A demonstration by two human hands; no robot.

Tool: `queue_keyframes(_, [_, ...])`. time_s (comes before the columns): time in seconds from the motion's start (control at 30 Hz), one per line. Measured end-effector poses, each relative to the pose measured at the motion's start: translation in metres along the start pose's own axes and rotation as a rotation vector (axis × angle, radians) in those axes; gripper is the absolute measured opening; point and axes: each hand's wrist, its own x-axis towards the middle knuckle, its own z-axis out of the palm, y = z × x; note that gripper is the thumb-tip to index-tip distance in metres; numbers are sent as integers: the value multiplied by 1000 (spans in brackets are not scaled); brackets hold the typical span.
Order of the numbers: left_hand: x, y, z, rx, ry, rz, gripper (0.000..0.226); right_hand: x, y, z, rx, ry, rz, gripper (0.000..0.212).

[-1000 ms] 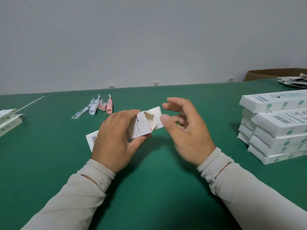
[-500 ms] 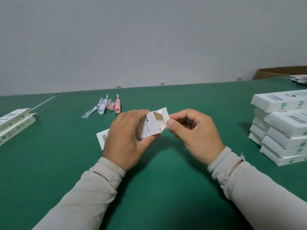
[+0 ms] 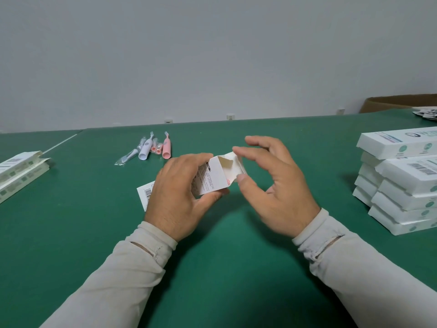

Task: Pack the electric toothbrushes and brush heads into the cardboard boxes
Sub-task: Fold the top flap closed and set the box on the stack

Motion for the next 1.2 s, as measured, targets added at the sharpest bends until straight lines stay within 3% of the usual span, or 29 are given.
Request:
queue_keyframes(0.13, [0,2,0,-11,1,12,53,-2,-1,4,39,-88,62,32])
queue_keyframes(0.43, [0,2,1,8,-9,39,53,-5,1,12,138,-103,80,31])
queue_keyframes(0.57, [0,1,1,-25,-6,19,53,-2,1,7,104,-9,79,32])
queue_keyframes(0.67, [-1,2,1,-41,-7,7,53,1,-2,5,259,74,179,38])
queue_keyframes(0.87, [0,1,0,-51,12,2,53,-3,-7,6,355,32,178,26])
queue_keyframes(1.13, [0,1,0,39,-41,88,65,0,-6,7,460,34,233,26])
queue_keyframes(1.2, [0,2,1,74,-72,119,65,1,-5,6,380,74,206,32])
